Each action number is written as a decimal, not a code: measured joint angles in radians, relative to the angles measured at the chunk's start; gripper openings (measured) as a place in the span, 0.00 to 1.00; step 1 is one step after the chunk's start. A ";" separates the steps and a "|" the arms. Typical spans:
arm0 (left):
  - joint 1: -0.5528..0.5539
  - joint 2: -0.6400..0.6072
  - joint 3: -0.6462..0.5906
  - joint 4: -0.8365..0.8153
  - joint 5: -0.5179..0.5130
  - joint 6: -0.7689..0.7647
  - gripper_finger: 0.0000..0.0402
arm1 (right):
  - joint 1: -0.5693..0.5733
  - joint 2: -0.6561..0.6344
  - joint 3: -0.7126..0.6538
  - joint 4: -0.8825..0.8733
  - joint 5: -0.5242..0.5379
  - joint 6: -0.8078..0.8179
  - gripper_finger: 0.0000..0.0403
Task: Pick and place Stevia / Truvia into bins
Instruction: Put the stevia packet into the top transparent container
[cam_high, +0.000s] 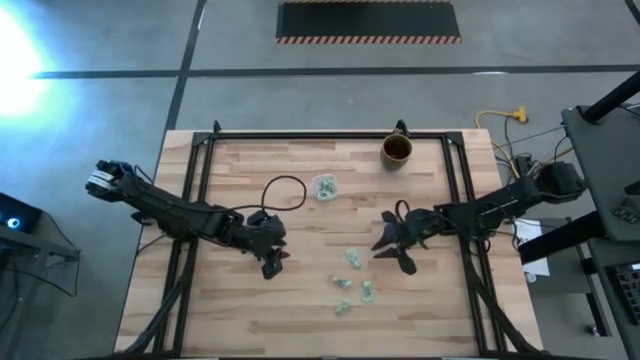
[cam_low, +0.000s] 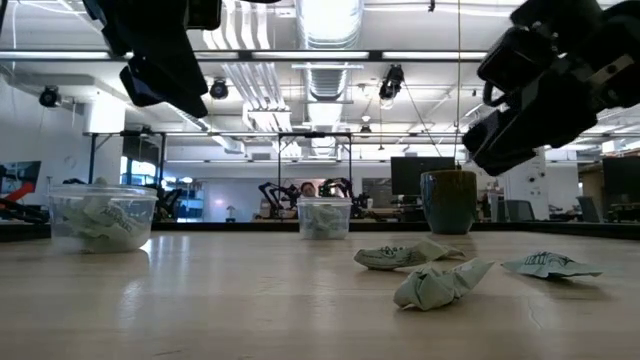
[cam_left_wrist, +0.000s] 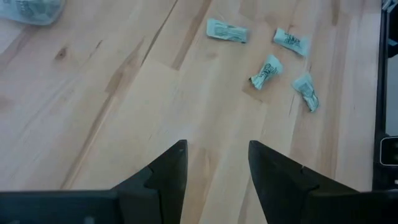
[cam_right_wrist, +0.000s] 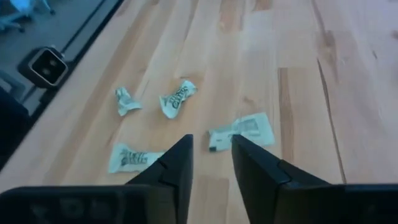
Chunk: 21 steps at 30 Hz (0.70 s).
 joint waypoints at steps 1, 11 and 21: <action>0.000 0.000 0.000 0.000 0.000 0.000 0.38 | 0.000 0.026 0.017 0.000 0.000 -0.014 0.27; -0.007 0.000 0.000 0.000 -0.003 -0.002 0.38 | -0.004 0.320 0.191 -0.028 0.071 -0.002 0.42; -0.035 -0.004 -0.001 -0.045 0.005 0.000 0.38 | -0.003 0.515 0.307 -0.027 0.083 0.094 0.41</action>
